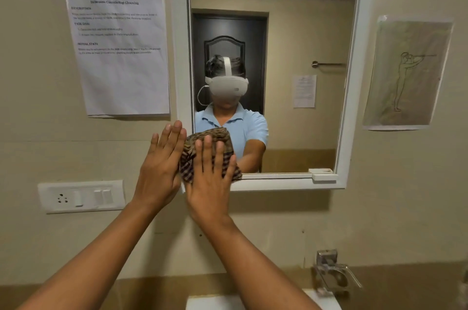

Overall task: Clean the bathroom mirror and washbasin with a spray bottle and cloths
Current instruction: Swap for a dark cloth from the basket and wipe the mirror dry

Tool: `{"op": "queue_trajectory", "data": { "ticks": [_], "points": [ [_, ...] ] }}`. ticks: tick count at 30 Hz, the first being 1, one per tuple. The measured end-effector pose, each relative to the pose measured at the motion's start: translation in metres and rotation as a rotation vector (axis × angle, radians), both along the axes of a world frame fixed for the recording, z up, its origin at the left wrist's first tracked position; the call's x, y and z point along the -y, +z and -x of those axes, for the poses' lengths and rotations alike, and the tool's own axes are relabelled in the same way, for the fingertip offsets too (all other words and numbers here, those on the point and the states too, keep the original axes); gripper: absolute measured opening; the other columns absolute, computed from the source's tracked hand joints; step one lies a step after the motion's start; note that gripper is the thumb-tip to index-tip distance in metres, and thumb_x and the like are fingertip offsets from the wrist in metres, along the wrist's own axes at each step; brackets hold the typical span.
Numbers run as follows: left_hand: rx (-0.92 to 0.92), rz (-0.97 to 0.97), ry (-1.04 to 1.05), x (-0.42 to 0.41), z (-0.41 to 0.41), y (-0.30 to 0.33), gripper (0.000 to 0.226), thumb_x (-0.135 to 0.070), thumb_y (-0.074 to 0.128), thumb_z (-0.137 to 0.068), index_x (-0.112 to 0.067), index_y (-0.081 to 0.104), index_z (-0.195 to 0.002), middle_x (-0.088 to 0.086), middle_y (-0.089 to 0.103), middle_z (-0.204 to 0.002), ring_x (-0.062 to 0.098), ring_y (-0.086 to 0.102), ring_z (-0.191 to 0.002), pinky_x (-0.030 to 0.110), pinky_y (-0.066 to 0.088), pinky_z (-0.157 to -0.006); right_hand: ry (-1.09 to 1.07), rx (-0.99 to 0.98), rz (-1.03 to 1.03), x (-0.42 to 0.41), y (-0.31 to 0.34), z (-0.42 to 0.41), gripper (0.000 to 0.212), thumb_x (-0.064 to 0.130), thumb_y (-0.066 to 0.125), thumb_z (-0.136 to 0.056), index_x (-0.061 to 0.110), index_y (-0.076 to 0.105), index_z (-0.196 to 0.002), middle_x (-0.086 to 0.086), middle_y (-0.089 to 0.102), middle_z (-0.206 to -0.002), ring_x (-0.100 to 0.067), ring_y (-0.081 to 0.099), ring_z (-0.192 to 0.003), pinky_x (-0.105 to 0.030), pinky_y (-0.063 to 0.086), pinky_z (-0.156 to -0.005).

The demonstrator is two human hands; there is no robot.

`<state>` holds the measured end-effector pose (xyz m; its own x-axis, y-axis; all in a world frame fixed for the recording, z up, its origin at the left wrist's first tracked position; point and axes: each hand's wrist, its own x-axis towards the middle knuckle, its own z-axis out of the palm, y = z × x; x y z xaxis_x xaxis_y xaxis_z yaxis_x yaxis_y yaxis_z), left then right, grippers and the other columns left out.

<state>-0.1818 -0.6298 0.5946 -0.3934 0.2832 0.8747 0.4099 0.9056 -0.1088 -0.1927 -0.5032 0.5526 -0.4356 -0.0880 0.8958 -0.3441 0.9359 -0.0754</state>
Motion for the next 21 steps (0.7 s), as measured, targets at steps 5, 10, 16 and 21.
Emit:
{"op": "queue_trajectory", "data": {
  "ticks": [5, 10, 16, 21],
  "points": [
    [0.024, -0.029, -0.028, 0.01, -0.005, -0.012, 0.078, -0.004, 0.03, -0.075, -0.004, 0.021, -0.153, 0.013, 0.015, -0.162, 0.028, 0.01, -0.151, 0.054, 0.014, -0.12, 0.046, -0.03, -0.233, -0.018, -0.028, -0.003, 0.082, 0.031, 0.055, -0.09, 0.016, 0.013, -0.159, -0.004, 0.005, -0.167, -0.027, 0.006, -0.154, -0.056, 0.016, -0.118],
    [0.01, -0.007, -0.02, -0.005, -0.005, -0.022, 0.062, -0.015, 0.028, -0.093, 0.0, 0.018, -0.152, 0.016, 0.011, -0.162, 0.03, 0.01, -0.151, 0.056, 0.014, -0.12, 0.073, -0.108, -0.432, -0.06, -0.041, -0.001, 0.064, 0.01, 0.042, -0.094, 0.022, 0.03, -0.155, 0.002, 0.026, -0.163, -0.022, 0.021, -0.151, -0.05, 0.025, -0.117],
    [0.002, -0.006, 0.05, -0.027, 0.0, -0.044, 0.063, -0.015, 0.031, -0.095, -0.003, 0.011, -0.154, 0.016, 0.006, -0.163, 0.03, 0.004, -0.151, 0.057, 0.008, -0.12, 0.074, -0.101, -0.474, -0.121, -0.039, -0.005, 0.06, 0.0, 0.013, -0.102, 0.02, 0.039, -0.151, 0.0, 0.035, -0.159, -0.023, 0.03, -0.148, -0.049, 0.037, -0.113],
    [0.034, -0.043, 0.092, -0.037, 0.003, -0.047, 0.065, -0.021, 0.027, -0.095, -0.005, 0.004, -0.155, 0.015, 0.0, -0.164, 0.03, -0.001, -0.152, 0.054, 0.003, -0.121, 0.063, -0.132, -0.421, -0.161, -0.043, -0.01, 0.063, -0.007, 0.028, -0.094, 0.018, 0.044, -0.149, -0.001, 0.038, -0.157, -0.024, 0.034, -0.146, -0.049, 0.038, -0.112]
  ]
}}
